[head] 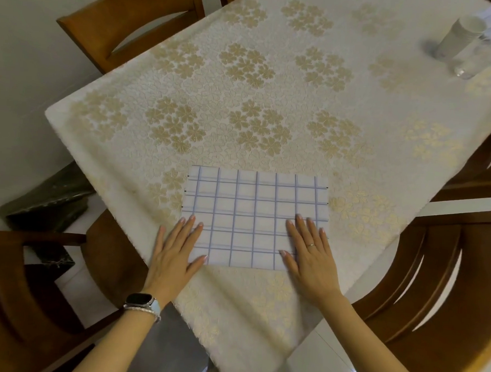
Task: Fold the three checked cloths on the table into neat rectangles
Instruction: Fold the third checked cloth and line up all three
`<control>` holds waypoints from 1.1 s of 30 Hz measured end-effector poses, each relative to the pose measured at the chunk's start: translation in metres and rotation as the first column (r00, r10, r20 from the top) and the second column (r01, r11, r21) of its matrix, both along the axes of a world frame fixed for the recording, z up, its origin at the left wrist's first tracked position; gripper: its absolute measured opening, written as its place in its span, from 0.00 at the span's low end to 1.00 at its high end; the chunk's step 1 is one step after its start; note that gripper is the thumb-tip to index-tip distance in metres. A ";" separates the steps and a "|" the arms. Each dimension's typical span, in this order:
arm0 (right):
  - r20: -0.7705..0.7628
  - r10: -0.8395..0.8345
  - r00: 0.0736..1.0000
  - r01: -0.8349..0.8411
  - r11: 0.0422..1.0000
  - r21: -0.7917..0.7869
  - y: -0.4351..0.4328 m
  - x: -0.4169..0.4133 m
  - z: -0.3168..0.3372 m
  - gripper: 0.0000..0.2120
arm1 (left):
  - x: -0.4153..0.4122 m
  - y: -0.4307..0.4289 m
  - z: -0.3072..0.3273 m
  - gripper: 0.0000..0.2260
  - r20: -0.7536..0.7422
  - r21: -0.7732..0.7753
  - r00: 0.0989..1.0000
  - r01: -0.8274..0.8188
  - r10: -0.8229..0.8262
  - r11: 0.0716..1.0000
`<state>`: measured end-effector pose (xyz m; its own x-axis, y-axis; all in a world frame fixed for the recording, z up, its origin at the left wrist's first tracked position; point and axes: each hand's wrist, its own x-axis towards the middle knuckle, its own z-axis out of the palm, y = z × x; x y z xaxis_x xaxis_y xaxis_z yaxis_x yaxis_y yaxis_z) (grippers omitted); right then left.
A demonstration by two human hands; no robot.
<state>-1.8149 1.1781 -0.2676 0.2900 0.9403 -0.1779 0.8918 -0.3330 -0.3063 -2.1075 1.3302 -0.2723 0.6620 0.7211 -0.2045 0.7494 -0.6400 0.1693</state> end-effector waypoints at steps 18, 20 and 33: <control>-0.555 -0.488 0.674 0.650 0.749 0.129 -0.057 -0.018 0.039 0.21 | 0.150 -0.111 0.022 0.27 0.319 -0.035 0.935 0.177 -0.157 0.983; -0.612 -0.523 0.593 0.707 0.702 0.084 -0.061 -0.018 0.040 0.20 | 0.158 -0.116 0.020 0.26 0.296 -0.037 0.942 0.178 -0.159 0.983; -0.704 -0.643 0.301 0.852 0.512 -0.103 -0.052 0.001 0.042 0.13 | 0.196 -0.139 0.022 0.26 0.149 -0.046 0.989 0.030 -0.023 0.998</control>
<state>-1.8138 1.1256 -0.2257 0.8129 0.3968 -0.4264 -0.1463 -0.5695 -0.8089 -1.9119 1.1915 -0.2503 0.7066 0.6944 -0.1362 0.6963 -0.6481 0.3083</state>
